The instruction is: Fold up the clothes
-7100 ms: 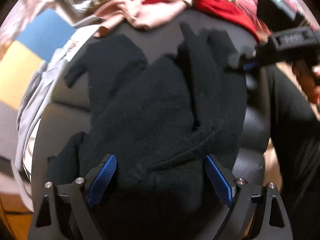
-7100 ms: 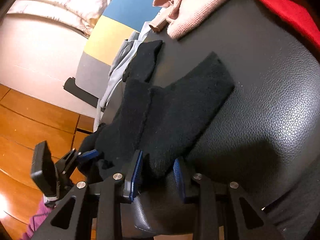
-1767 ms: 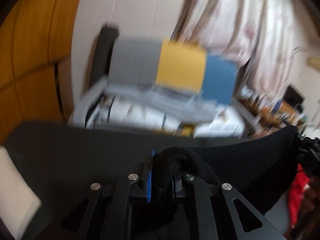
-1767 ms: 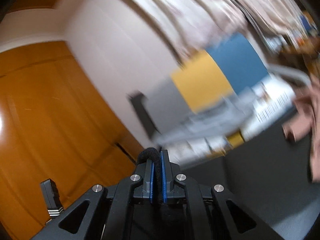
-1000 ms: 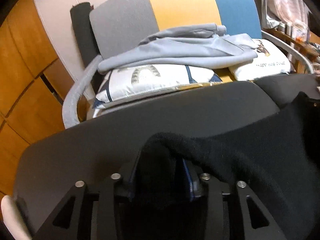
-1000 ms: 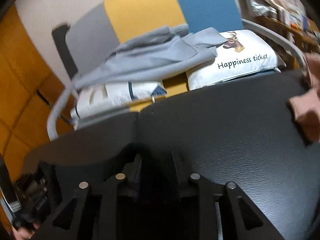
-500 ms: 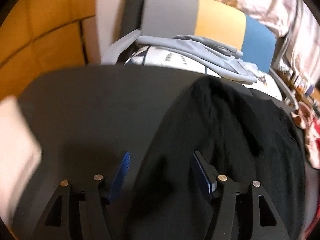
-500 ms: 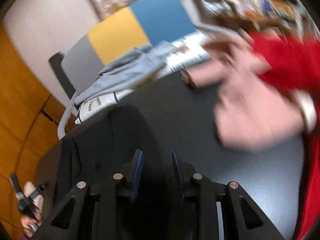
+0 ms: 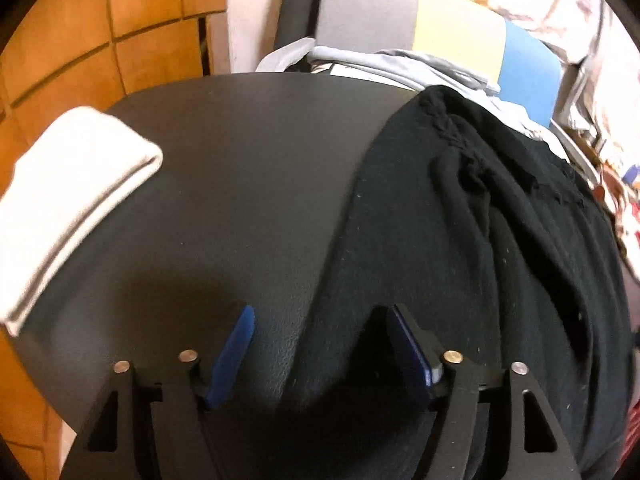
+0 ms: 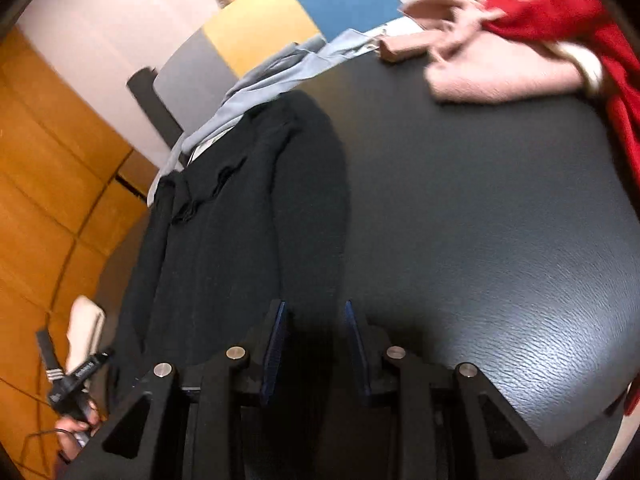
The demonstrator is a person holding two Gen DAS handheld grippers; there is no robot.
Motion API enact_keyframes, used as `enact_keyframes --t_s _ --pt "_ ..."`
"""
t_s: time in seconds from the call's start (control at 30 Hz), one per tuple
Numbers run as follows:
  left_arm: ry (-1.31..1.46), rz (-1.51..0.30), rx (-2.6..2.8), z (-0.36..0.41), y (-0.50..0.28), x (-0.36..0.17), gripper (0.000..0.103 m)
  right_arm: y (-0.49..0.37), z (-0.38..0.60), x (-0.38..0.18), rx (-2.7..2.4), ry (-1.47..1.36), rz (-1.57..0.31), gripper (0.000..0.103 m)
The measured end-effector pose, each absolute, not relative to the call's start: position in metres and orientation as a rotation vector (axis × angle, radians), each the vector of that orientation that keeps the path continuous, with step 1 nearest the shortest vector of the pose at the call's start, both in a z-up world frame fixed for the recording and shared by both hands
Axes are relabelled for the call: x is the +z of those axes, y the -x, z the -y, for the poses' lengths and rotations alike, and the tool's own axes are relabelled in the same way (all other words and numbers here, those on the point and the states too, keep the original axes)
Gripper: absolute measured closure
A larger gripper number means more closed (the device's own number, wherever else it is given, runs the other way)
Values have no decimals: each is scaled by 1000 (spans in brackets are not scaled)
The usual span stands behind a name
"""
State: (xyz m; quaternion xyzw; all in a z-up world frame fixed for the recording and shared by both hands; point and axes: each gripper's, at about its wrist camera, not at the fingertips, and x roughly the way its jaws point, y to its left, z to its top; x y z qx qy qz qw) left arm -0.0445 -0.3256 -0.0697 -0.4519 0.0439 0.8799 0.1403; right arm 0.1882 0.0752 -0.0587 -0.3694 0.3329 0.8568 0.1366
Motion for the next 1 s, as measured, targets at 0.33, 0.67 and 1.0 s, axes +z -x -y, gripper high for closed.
enact_keyframes --t_s 0.33,0.67,1.0 --pt "1229 -191 2571 323 41 -77 10 -186 -71 -56 2485 1063 -898 97" --pt "1220 -207 2563 326 48 -78 5 -191 -118 -23 2463 996 -804 101" --pt "1204 -203 2577 327 47 -79 2 -170 -91 -46 2500 1165 -729 75"
